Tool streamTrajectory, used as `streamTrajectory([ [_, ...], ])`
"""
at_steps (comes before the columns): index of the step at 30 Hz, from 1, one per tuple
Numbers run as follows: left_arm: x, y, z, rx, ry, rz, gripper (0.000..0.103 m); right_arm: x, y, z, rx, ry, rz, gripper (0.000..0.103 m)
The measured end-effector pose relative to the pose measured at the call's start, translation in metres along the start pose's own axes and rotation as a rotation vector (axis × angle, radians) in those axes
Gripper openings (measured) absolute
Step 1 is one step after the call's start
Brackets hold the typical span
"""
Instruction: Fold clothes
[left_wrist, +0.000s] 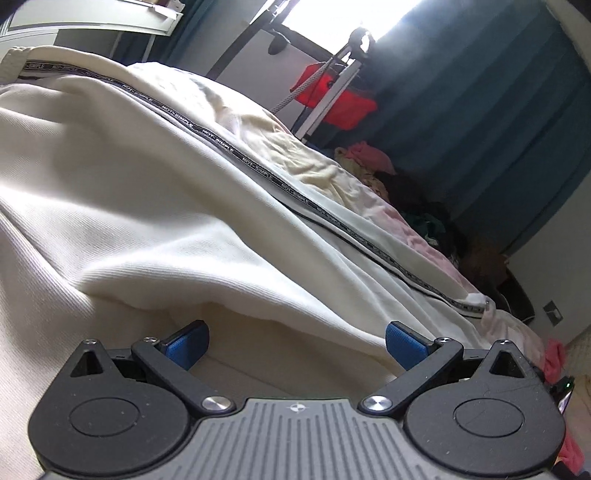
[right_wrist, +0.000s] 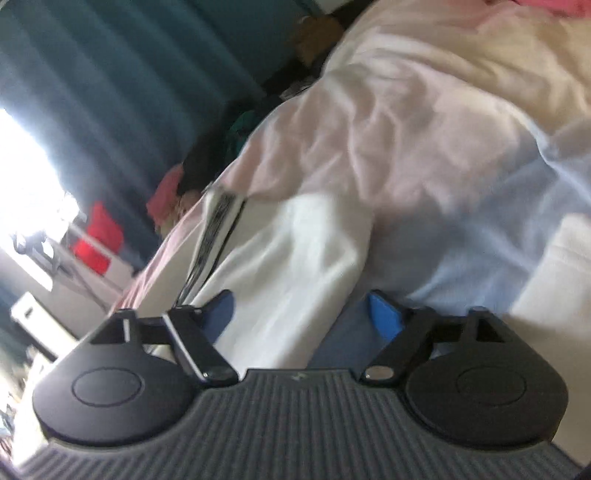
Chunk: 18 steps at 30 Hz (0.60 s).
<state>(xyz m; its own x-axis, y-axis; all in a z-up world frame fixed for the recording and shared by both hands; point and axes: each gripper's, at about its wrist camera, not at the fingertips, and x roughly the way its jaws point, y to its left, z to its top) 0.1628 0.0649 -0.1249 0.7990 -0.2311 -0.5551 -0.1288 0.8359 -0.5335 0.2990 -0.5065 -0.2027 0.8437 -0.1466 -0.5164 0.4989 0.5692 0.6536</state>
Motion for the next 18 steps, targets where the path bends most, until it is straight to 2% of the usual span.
streamTrajectory([
  [1, -0.001, 0.0, -0.001, -0.003, -0.004, 0.007, 0.103, 0.003, -0.005, 0.0, 0.014, -0.014, -0.013, 0.046],
  [3, -0.003, -0.005, -0.002, 0.024, -0.035, 0.026, 0.103, 0.01, -0.012, 0.0, 0.018, -0.033, -0.034, 0.029],
  [6, -0.004, -0.017, -0.004, 0.089, -0.062, 0.054, 0.103, 0.012, -0.018, 0.006, 0.034, -0.043, -0.004, 0.025],
  [7, -0.003, -0.02, -0.005, 0.102, -0.062, 0.051, 0.103, 0.01, -0.018, 0.006, 0.041, -0.057, 0.002, 0.017],
  [9, -0.004, -0.029, -0.009, 0.155, -0.077, 0.062, 0.103, 0.006, -0.019, 0.007, 0.053, -0.085, 0.014, 0.007],
  [12, -0.006, -0.041, -0.015, 0.208, -0.086, 0.058, 0.103, -0.01, -0.004, 0.009, -0.036, -0.14, -0.014, 0.006],
  [15, -0.012, -0.047, -0.017, 0.209, -0.077, 0.014, 0.103, -0.034, 0.009, 0.014, -0.103, -0.187, -0.047, 0.005],
  [18, -0.024, -0.052, -0.021, 0.237, -0.09, -0.005, 0.103, -0.053, -0.001, 0.017, -0.075, -0.183, -0.094, 0.005],
])
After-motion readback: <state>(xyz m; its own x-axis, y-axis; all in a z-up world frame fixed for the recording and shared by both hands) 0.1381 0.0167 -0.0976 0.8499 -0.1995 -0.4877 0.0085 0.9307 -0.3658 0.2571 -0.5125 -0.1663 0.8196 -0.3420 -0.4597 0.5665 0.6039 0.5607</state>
